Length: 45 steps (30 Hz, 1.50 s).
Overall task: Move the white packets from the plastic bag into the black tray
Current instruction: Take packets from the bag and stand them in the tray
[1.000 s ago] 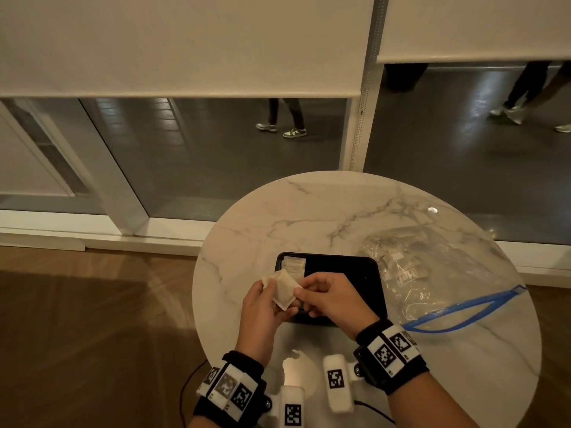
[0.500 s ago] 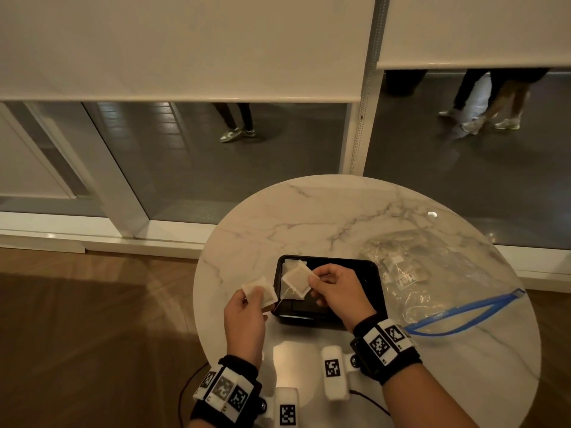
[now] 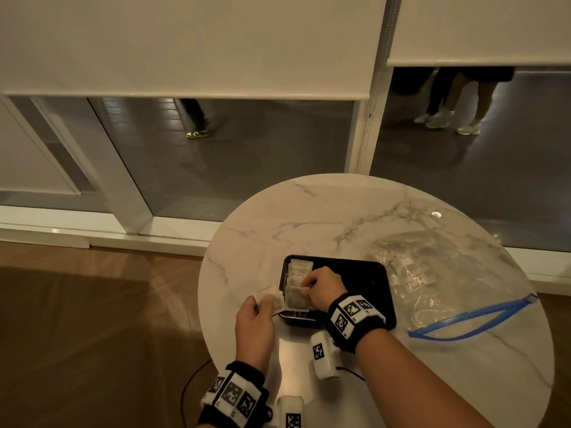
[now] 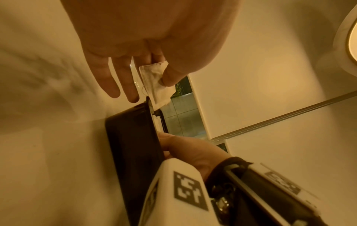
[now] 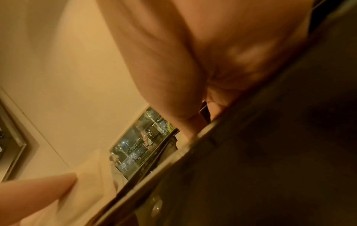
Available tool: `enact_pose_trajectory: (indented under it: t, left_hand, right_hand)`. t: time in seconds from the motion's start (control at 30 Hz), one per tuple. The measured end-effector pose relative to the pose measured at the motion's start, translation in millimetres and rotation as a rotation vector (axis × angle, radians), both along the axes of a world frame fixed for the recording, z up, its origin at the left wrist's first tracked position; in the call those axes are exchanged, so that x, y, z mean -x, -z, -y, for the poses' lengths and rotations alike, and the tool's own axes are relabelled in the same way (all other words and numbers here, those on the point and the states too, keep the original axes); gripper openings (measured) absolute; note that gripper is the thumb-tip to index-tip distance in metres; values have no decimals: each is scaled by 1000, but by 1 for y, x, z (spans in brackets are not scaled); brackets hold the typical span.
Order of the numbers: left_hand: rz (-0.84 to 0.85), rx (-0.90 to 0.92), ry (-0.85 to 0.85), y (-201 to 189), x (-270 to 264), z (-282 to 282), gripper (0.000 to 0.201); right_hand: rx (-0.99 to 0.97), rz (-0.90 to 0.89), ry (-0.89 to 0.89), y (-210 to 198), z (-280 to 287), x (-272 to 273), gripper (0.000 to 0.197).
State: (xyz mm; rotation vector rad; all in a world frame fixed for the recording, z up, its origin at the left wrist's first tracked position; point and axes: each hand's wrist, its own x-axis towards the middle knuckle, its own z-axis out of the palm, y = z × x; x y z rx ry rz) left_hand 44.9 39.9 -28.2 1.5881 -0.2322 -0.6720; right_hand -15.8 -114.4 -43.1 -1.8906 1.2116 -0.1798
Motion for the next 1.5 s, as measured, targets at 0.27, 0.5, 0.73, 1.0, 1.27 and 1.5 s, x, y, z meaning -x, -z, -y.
enact_pose_trajectory:
  t: [0.27, 0.5, 0.73, 1.0, 1.27, 1.5]
  left_hand:
    - [-1, -10, 5, 2, -2, 0, 14]
    - [4, -11, 15, 3, -1, 0, 15]
    - [15, -8, 23, 5, -2, 0, 16]
    - [46, 10, 18, 5, -3, 0, 15]
    - [162, 83, 40, -2, -3, 1, 14]
    - [171, 96, 54, -3, -3, 6, 11]
  right_hand:
    - [5, -50, 72, 2, 4, -5, 14]
    - [-16, -41, 149, 6, 4, -7, 21]
    - [-26, -13, 161, 7, 7, -4, 21]
    - [-45, 47, 218, -3, 10, 7, 21]
    - [-157, 353, 105, -36, -9, 19, 3]
    - [-301, 418, -123, -42, -17, 29, 15]
